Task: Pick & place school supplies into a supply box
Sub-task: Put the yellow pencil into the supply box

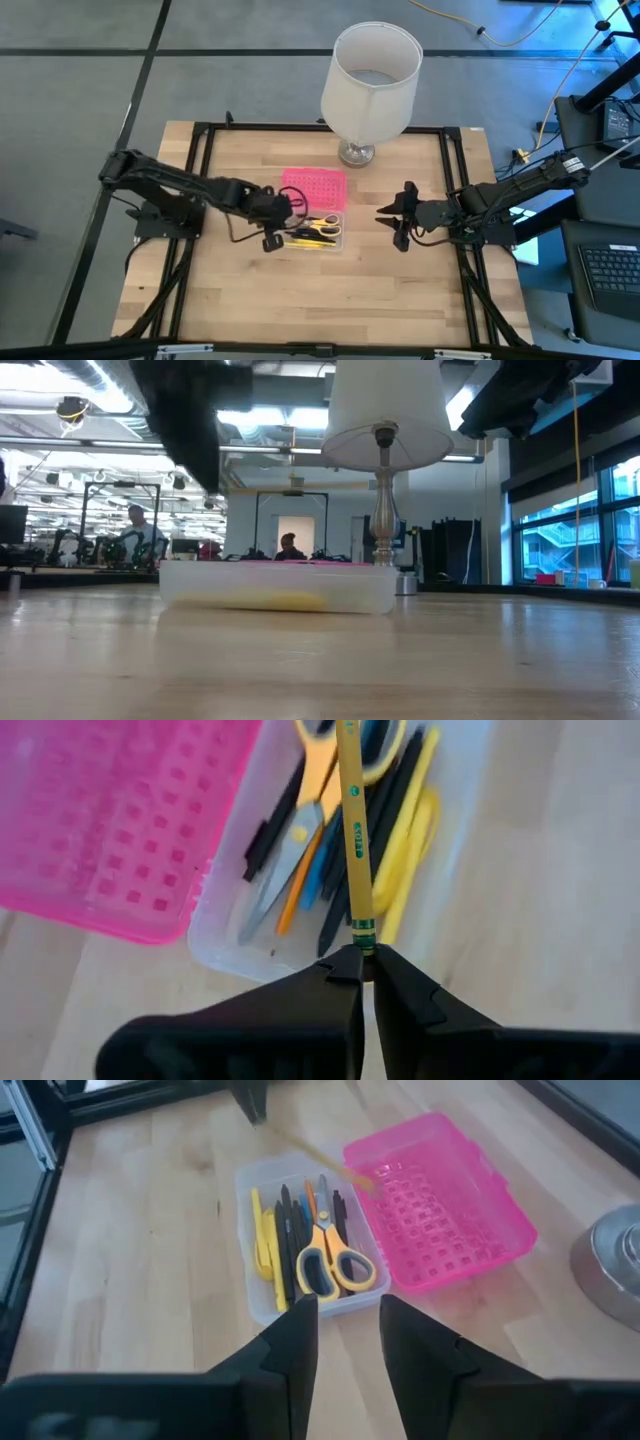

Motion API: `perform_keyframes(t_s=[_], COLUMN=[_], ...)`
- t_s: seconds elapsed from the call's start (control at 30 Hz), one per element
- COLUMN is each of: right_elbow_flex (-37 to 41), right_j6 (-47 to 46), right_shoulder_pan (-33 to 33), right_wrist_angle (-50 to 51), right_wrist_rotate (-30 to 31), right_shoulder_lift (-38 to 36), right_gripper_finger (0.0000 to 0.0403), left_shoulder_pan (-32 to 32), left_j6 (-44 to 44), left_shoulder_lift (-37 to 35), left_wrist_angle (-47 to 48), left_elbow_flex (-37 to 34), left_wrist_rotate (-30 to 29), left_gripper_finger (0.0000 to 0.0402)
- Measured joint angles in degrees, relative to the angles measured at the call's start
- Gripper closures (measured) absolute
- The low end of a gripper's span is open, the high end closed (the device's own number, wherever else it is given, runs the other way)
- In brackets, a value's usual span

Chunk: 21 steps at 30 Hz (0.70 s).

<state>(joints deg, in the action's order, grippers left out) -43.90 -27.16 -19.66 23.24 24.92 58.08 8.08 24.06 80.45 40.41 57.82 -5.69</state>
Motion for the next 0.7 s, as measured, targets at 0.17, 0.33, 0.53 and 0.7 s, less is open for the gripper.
perform_keyframes(t_s=[0.17, 0.33, 0.53, 0.7], right_elbow_flex=[0.00, 0.00, 0.00, 0.00], right_j6=[-2.58, -2.79, -2.79, -2.66], right_shoulder_pan=[-0.02, -0.02, -0.02, 0.02], right_wrist_angle=[-0.01, -1.27, -4.08, -6.36], right_wrist_rotate=[0.02, 0.03, 0.64, 1.08], right_shoulder_lift=[0.00, 0.00, 0.02, 1.69], right_gripper_finger=[0.0289, 0.0289, 0.0289, 0.0289], left_shoulder_pan=[-1.66, -3.18, -5.22, -6.42], left_j6=[-9.11, -16.71, -18.17, -19.35], left_shoulder_lift=[6.11, 10.18, 12.36, 13.45], left_wrist_angle=[0.13, 0.08, -0.13, -0.29], left_elbow_flex=[0.00, 0.00, 0.00, -0.02], left_wrist_rotate=[1.57, 0.93, 1.39, 1.44], left_gripper_finger=[0.0398, 0.0398, 0.0398, 0.0398])
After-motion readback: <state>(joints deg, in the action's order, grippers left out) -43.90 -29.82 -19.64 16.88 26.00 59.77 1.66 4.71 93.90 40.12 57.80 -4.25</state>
